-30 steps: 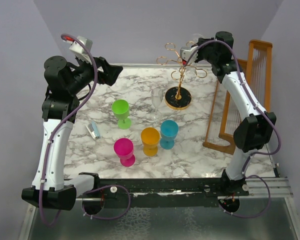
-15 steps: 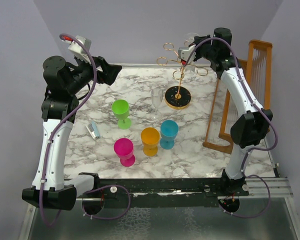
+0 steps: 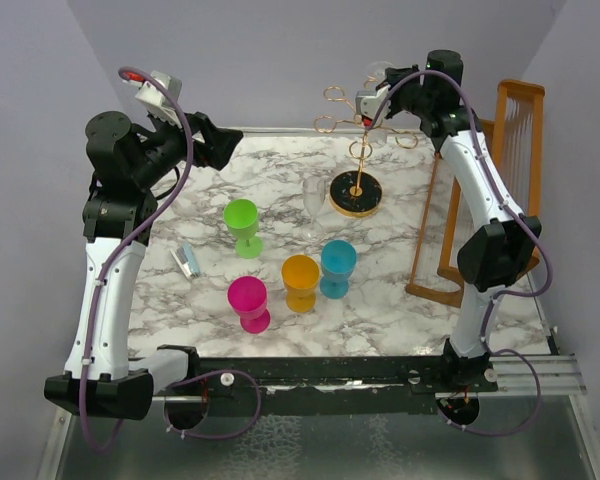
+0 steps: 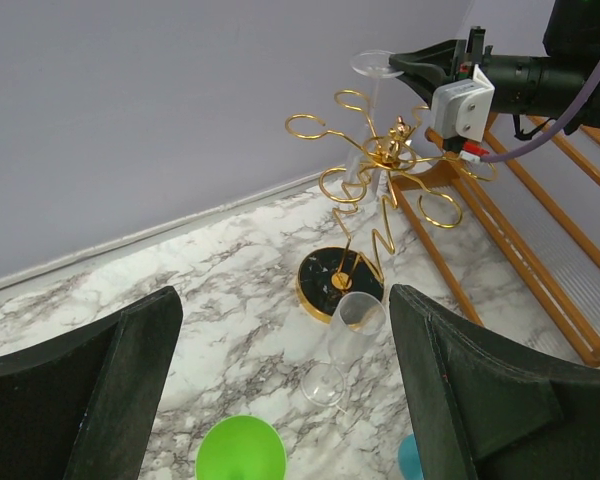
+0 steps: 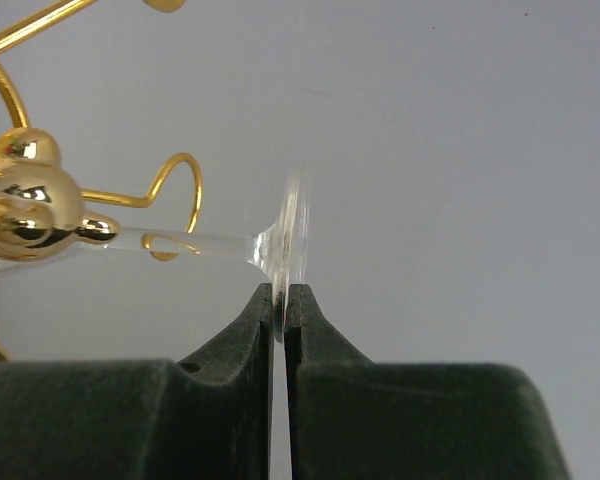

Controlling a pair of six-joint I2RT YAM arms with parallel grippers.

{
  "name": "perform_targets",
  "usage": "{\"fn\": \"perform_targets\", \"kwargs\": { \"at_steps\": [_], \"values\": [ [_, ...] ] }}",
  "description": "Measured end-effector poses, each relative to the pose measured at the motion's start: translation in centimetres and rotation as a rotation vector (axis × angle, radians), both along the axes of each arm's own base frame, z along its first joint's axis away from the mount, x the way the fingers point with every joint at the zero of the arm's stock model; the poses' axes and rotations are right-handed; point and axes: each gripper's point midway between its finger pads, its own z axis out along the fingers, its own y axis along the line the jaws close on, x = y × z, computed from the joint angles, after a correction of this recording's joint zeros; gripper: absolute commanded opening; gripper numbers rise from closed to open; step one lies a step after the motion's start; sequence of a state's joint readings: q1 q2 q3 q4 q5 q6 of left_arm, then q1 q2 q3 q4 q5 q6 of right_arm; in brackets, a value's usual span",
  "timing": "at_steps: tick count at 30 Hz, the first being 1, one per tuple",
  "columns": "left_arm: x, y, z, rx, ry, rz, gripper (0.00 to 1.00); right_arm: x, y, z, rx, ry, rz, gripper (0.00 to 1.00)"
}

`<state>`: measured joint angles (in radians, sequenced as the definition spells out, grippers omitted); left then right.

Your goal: Place the wine glass upside down on the wine glass rack

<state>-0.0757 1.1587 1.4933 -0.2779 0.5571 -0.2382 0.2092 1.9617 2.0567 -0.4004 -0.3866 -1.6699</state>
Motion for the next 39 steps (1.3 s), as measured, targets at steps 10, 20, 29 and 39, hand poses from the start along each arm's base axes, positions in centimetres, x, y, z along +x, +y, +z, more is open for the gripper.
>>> {"fn": "perform_targets", "kwargs": {
  "at_steps": [10, 20, 29, 39],
  "values": [
    [0.1, 0.1, -0.1, 0.002, 0.001, 0.004, 0.87, -0.4, 1.0, 0.5, 0.001, 0.007, 0.059, 0.01],
    [2.4, -0.1, -2.1, 0.027, 0.04, -0.003, 0.83, 0.1, 1.4, 0.3, -0.044, 0.011, 0.092, 0.01],
    [5.6, -4.5, -6.8, 0.082, 0.134, -0.117, 0.81, 0.6, -1.3, 0.9, -0.02, 0.018, 0.04, 0.01],
    [5.5, -15.9, -9.2, 0.096, 0.206, -0.358, 0.8, 0.3, -4.0, -3.0, 0.001, 0.141, -0.024, 0.01]
  ]
}}
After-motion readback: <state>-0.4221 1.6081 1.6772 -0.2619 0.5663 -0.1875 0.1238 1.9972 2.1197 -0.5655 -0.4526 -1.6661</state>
